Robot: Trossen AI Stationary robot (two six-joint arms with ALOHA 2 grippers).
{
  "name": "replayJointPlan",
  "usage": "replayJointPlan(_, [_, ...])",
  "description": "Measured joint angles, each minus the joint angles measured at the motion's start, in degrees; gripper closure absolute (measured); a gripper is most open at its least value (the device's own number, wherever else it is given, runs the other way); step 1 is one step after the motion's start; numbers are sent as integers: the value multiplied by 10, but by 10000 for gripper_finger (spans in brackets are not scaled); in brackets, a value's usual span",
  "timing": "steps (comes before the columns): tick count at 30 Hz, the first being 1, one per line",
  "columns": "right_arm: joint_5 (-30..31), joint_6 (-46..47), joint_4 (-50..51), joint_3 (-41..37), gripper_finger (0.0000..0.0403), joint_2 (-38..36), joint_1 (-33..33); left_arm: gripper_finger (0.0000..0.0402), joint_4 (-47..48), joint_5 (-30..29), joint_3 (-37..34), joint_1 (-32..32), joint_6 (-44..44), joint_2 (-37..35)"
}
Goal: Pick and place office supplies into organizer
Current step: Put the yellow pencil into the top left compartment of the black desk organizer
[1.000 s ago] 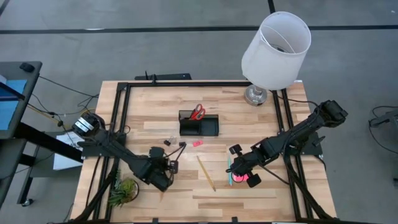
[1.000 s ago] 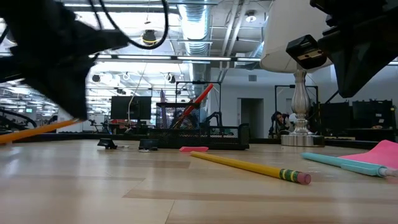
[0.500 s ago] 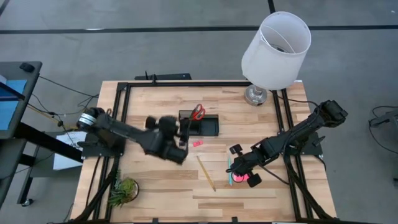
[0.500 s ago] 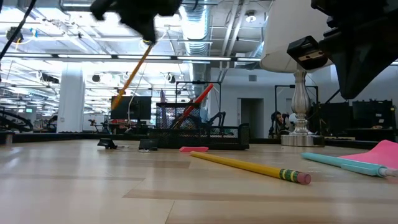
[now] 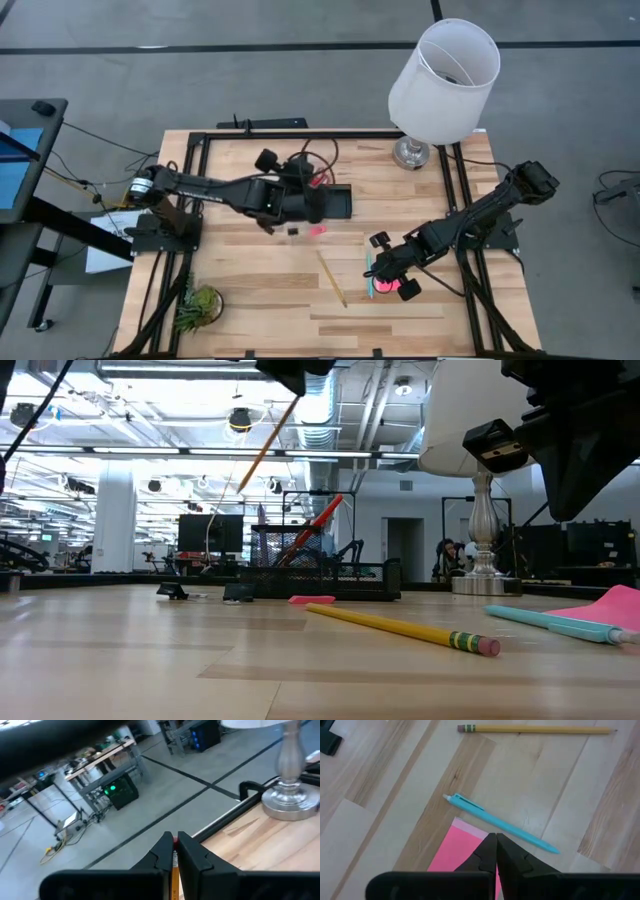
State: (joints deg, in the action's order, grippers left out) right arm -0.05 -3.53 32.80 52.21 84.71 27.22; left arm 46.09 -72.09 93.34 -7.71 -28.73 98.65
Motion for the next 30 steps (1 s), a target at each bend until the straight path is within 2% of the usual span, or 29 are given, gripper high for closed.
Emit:
replayJointPlan(6, [1, 0, 0, 0, 401, 0, 0, 400, -108, 55, 0, 12, 86, 2])
replayJointPlan(11, [1, 0, 2, 0, 401, 0, 0, 400, -183, 73, 0, 19, 156, 32])
replayJointPlan(22, [1, 0, 1, 0, 401, 0, 1, 400, -213, 91, 1, 56, 161, 74])
replayJointPlan(26, [1, 0, 3, 0, 401, 0, 1, 400, -220, 144, -7, 71, 153, 74])
replayJointPlan(30, [1, 1, 2, 0, 401, 0, 1, 400, -242, 163, -46, 82, 148, 75])
